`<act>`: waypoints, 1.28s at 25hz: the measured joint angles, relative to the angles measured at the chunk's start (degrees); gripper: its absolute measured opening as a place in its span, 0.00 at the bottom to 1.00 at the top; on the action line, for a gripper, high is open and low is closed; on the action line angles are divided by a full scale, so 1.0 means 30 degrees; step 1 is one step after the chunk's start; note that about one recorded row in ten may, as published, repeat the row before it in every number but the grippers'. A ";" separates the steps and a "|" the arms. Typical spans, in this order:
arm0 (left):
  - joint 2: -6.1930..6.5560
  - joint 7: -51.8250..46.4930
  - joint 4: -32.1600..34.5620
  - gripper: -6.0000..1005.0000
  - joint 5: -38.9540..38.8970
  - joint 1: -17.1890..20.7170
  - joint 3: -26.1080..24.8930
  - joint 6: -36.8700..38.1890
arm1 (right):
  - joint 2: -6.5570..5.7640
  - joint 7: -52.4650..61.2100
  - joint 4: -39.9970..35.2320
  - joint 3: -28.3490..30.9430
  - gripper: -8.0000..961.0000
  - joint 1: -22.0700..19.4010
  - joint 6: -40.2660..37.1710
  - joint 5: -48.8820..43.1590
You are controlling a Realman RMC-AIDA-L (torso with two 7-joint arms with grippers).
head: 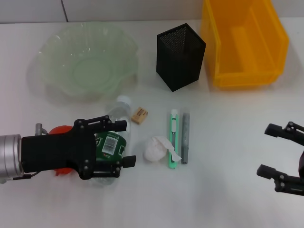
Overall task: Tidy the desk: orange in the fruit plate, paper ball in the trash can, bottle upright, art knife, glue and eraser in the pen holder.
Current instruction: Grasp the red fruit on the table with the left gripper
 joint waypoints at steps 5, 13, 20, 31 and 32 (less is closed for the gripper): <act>0.0031 -0.0112 -0.0179 0.83 -0.0116 0.0042 -0.0245 -0.0119 | 0.0028 -0.0075 0.0141 0.0021 0.87 0.0163 0.0112 0.0068; 0.0115 0.0952 -0.0087 0.83 -0.0212 0.0529 -0.2241 -0.0345 | 0.0036 -0.0507 0.1026 0.0108 0.87 0.0581 0.0713 0.0166; 0.0053 0.2231 -0.0380 0.83 -0.0081 0.2528 -0.5810 -0.2257 | 0.0036 -0.0623 0.1554 0.0013 0.87 0.0896 0.1675 0.0117; 0.0047 0.2924 -0.2356 0.82 0.1022 0.2656 -0.5677 -0.5150 | 0.0035 -0.0520 0.1586 -0.0055 0.87 0.1189 0.1987 0.0061; -0.0014 0.2914 -0.2493 0.82 0.1190 0.2611 -0.5679 -0.5599 | 0.0035 -0.0517 0.1586 -0.0055 0.87 0.1203 0.2011 0.0059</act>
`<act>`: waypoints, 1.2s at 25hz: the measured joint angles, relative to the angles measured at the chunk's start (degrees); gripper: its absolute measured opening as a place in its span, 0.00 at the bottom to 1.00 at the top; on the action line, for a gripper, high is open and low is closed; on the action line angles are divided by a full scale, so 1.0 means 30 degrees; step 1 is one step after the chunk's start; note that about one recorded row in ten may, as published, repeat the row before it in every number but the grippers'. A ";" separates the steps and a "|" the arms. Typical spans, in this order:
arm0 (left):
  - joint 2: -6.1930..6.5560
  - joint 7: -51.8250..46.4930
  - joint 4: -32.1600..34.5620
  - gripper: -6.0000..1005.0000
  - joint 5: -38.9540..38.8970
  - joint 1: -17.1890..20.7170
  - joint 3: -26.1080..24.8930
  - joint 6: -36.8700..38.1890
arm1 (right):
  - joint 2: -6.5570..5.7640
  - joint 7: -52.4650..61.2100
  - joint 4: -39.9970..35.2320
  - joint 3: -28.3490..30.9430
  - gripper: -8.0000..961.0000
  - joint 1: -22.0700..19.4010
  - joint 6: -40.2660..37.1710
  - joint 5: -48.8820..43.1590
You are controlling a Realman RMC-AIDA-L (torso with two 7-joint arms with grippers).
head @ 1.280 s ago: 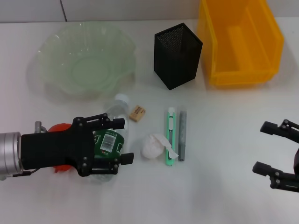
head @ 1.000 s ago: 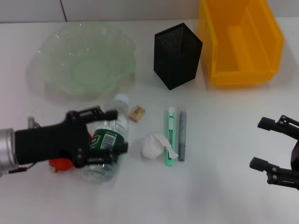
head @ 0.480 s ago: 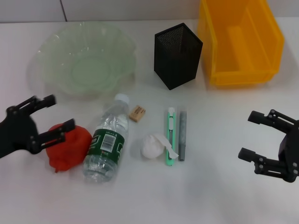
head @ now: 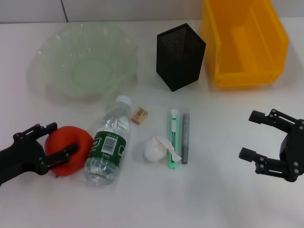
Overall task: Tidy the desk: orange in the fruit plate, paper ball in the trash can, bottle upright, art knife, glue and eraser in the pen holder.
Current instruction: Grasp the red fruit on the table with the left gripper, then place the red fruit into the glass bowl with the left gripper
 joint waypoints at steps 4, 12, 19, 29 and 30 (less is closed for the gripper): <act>0.0030 -0.0102 -0.0032 0.78 0.0056 -0.0184 0.0158 -0.0126 | 0.0000 0.0003 -0.0008 0.0001 0.87 0.0000 0.0037 -0.0001; -0.0020 0.0143 -0.0072 0.62 0.0138 -0.0575 0.0456 -0.0614 | 0.0000 0.0023 -0.0027 0.0004 0.87 -0.0008 0.0101 0.0000; -0.0041 0.0130 -0.0077 0.44 0.0094 -0.0773 0.0476 -0.0589 | 0.0000 0.0064 -0.0018 0.0132 0.87 -0.0120 0.0467 0.0045; -0.0013 0.0281 0.1541 0.26 -0.3280 -0.1518 -0.0215 0.1995 | 0.0016 0.0219 0.0018 0.0207 0.87 -0.0246 0.0479 0.0152; -0.0063 0.0820 0.0914 0.20 -0.4182 -0.2797 -0.0206 0.1170 | 0.0016 0.0221 0.0066 0.0206 0.87 -0.0249 0.0442 0.0153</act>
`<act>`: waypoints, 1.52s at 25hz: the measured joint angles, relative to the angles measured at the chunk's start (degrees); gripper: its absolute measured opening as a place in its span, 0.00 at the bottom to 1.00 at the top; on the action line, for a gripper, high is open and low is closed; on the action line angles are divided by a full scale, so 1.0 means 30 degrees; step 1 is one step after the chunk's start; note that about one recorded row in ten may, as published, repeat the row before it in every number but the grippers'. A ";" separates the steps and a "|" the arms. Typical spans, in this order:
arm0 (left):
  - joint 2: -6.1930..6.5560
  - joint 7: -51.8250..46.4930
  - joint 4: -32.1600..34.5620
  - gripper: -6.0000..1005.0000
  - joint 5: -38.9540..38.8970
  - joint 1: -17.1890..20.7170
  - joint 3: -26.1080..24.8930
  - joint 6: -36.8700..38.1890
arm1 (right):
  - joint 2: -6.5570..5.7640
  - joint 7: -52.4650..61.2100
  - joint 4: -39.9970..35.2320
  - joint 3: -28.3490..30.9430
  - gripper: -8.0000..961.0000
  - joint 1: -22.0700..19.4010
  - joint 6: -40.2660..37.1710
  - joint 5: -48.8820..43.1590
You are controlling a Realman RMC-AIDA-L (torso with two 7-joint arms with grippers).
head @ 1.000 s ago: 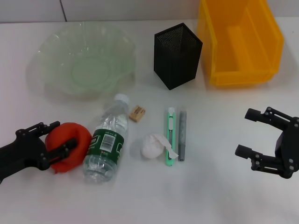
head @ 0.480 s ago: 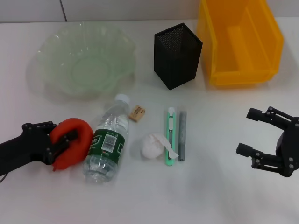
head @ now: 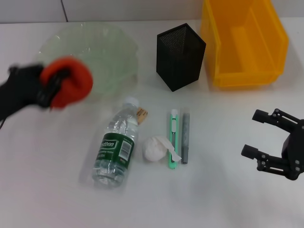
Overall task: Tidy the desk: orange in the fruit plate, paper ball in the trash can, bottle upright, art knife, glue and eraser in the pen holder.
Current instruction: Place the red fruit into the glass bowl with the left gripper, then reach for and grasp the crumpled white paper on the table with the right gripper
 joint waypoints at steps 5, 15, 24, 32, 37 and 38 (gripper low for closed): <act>-0.0038 0.1253 -0.2273 0.12 -0.1734 -0.2675 -0.0060 -0.3732 | 0.0010 0.0092 0.0258 -0.0112 0.87 0.0031 -0.0035 -0.0040; -0.0148 0.0957 -0.3550 0.25 -0.2475 -0.4177 0.0162 -0.7569 | -0.0043 0.2545 -0.0021 -0.0170 0.87 0.0390 0.0095 -0.0110; 0.0073 -0.0012 -0.2321 0.59 -0.2067 -0.2234 0.0892 -0.3671 | 0.0054 0.5193 -0.2551 -0.0450 0.87 0.0727 -0.0095 -0.0037; 0.0418 -0.1093 -0.0032 0.83 -0.1807 0.0893 0.3741 0.0005 | 0.0080 1.2520 -1.1552 -0.7720 0.87 0.1652 0.0109 -0.0463; 0.0602 -0.1118 0.0954 0.86 -0.1606 0.3639 0.4801 0.2145 | 0.0059 1.7031 -1.4179 -1.1988 0.87 0.3994 0.1104 -0.2570; 0.0607 -0.1148 0.0957 0.86 -0.1438 0.3660 0.4805 0.2151 | 0.0063 1.8266 -1.4186 -1.2764 0.87 0.4620 0.1725 -0.3095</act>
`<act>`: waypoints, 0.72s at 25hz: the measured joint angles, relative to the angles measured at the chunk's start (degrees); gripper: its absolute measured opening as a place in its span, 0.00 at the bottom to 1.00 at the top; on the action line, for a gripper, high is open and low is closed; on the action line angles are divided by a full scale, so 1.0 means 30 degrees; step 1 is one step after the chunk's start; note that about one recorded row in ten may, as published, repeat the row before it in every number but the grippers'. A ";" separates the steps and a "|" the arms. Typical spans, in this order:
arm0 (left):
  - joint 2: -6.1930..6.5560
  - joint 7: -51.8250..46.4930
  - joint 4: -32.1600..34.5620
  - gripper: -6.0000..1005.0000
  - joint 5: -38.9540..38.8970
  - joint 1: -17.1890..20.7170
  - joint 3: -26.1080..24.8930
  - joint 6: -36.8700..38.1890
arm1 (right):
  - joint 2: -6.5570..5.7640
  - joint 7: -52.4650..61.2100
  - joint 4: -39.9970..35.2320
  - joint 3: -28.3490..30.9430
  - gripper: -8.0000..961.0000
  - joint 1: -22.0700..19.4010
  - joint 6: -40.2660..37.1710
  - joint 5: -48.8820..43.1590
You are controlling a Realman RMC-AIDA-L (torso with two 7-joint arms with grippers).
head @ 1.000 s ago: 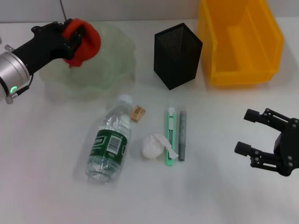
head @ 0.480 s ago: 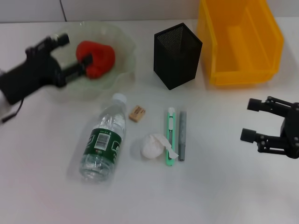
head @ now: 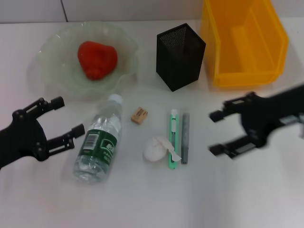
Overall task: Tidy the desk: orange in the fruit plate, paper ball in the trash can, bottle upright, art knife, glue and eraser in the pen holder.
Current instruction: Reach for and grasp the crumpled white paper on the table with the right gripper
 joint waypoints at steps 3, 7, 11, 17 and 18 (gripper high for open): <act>0.0003 -0.0076 0.0022 0.86 0.0296 -0.0004 -0.0034 0.0037 | 0.0009 0.3348 0.0522 -0.2283 0.87 0.1928 0.1443 -0.1018; -0.0035 -0.0193 -0.0016 0.86 0.0609 -0.0190 -0.0008 -0.0003 | 0.0022 0.6256 0.1596 -0.5897 0.87 0.3916 0.3661 -0.2143; -0.0007 -0.0359 -0.0124 0.86 0.0611 -0.0361 0.0001 -0.0110 | 0.0049 0.7030 0.2579 -0.7673 0.85 0.4777 0.5075 -0.2274; -0.0146 -0.0191 -0.0087 0.86 0.0611 -0.0309 -0.0244 -0.0250 | 0.0133 0.7266 0.5218 -0.9644 0.83 0.5790 0.7885 -0.1750; -0.0146 -0.0191 -0.0087 0.86 0.0611 -0.0309 -0.0244 -0.0250 | 0.0133 0.7266 0.5218 -0.9644 0.83 0.5790 0.7885 -0.1750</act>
